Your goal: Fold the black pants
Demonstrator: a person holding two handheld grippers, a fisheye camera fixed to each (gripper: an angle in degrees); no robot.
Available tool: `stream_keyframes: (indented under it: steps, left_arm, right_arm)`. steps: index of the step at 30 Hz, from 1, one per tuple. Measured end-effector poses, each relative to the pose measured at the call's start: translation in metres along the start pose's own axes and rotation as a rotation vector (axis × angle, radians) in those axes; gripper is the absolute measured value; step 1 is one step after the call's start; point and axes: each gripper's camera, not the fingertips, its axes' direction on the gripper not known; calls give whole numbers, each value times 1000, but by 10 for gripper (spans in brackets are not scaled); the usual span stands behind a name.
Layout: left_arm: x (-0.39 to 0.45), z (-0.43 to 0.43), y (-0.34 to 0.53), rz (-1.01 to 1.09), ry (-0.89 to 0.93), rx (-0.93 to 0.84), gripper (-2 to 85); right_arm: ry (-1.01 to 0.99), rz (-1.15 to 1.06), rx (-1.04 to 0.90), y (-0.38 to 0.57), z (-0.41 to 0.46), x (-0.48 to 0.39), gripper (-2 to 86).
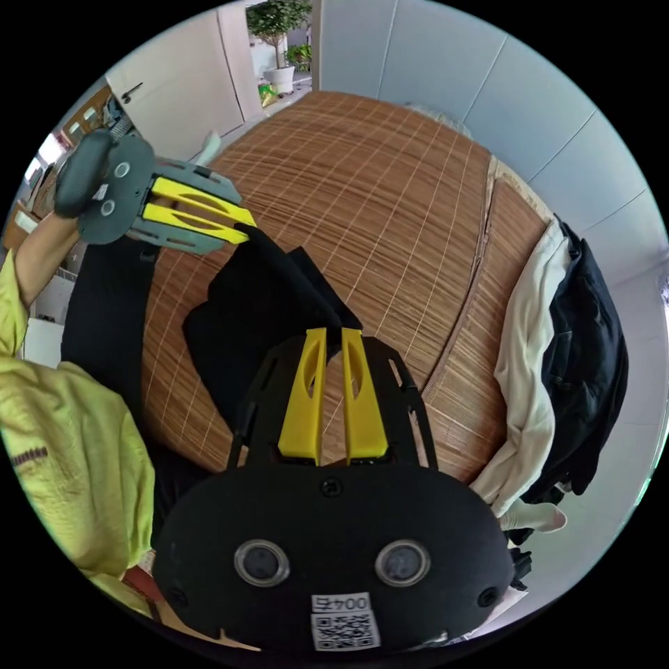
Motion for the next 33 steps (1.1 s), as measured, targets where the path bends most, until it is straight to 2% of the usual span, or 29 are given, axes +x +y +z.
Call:
stream_keyframes:
  steps: [4,7,12,15,18,22,24,26,29,33]
  left_arm:
    - [0,47,-9,-70,-51,-60,51]
    - [-13,60,-3,-173,-47,-44,79]
    - [-54,51,42,-462,53,43,94]
    - [-56,43,69,-534,54,72,79]
    - [-35,34,112,-566,136,92,56]
    - [16,12,162,-533,291,181,41]
    - [63,1,188,-460,330,195,38]
    - [98,-3,198,-390,312,177,37]
    - [146,-13,194,-251,141,155,41]
    - [167,-4,177,-200,125,122,58]
  right_arm:
    - [-60,91,-49,-10,82,40,55]
    - [-108,207,-10,0,112,65,71]
    - [-166,437,166,57,109,99,91]
    - [-222,540,294,118,95,97,88]
    - [-314,606,364,181,96,71,87]
    - [-483,724,407,253,120,15,87]
    - [-488,739,390,270,132,-13,90]
    - [-469,740,368,279,142,-34,93]
    - [-396,693,362,273,137,-47,95]
    - [-355,562,222,244,150,-63,100]
